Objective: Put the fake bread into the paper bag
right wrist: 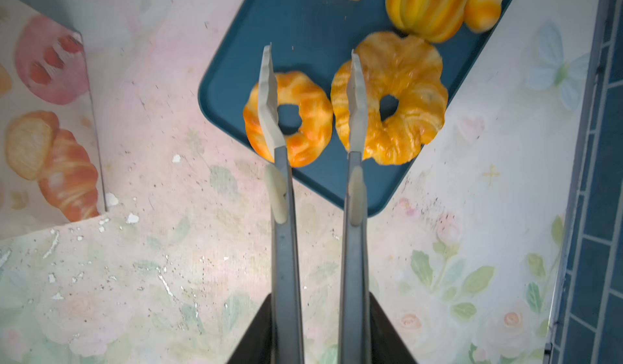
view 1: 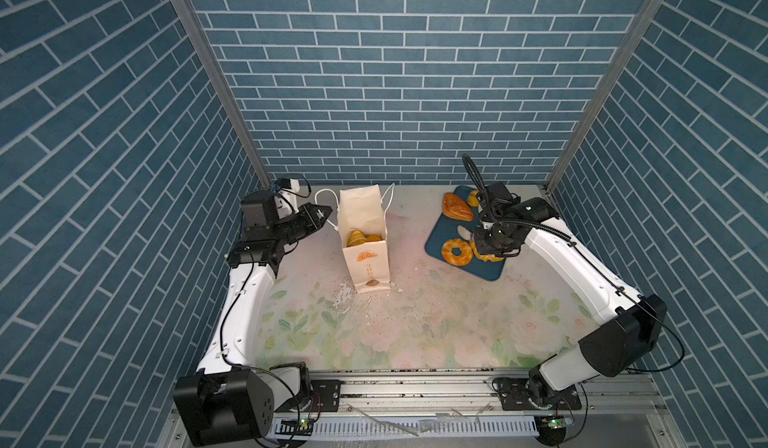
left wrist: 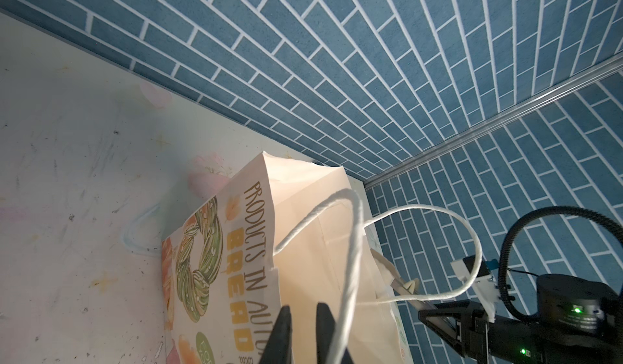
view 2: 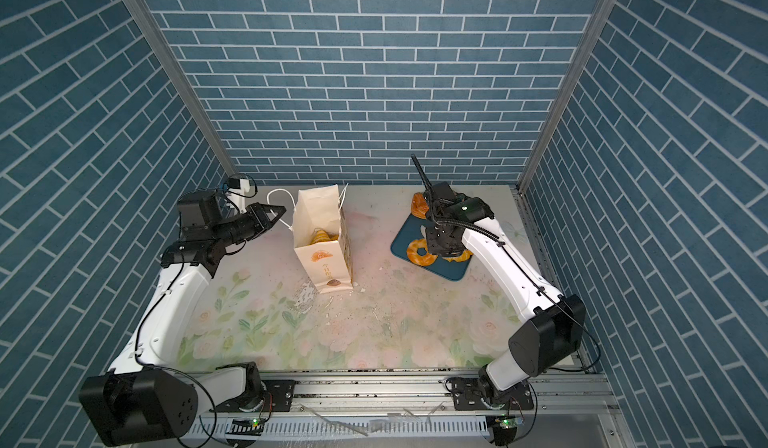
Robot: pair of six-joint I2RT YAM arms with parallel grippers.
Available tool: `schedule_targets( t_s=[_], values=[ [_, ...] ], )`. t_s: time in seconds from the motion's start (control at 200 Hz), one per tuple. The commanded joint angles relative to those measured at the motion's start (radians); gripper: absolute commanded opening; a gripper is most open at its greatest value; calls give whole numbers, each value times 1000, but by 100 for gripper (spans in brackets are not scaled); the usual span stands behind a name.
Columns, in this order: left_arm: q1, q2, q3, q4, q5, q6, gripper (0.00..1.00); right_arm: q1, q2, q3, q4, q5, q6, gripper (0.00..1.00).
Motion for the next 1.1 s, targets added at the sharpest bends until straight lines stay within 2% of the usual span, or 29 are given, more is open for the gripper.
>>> schedule_targets(
  t_s=[0.0,0.435,1.095],
  values=[
    [3,-8,3,-4,6,3,17,-4,0,1,-67,-33,75,37],
    [3,-12,1,-6,7,3,17,-7,59,-63,-53,-62,109,35],
    [3,-11,7,-15,10,8,17,-30,100,-136,140,-103,196,39]
  ],
)
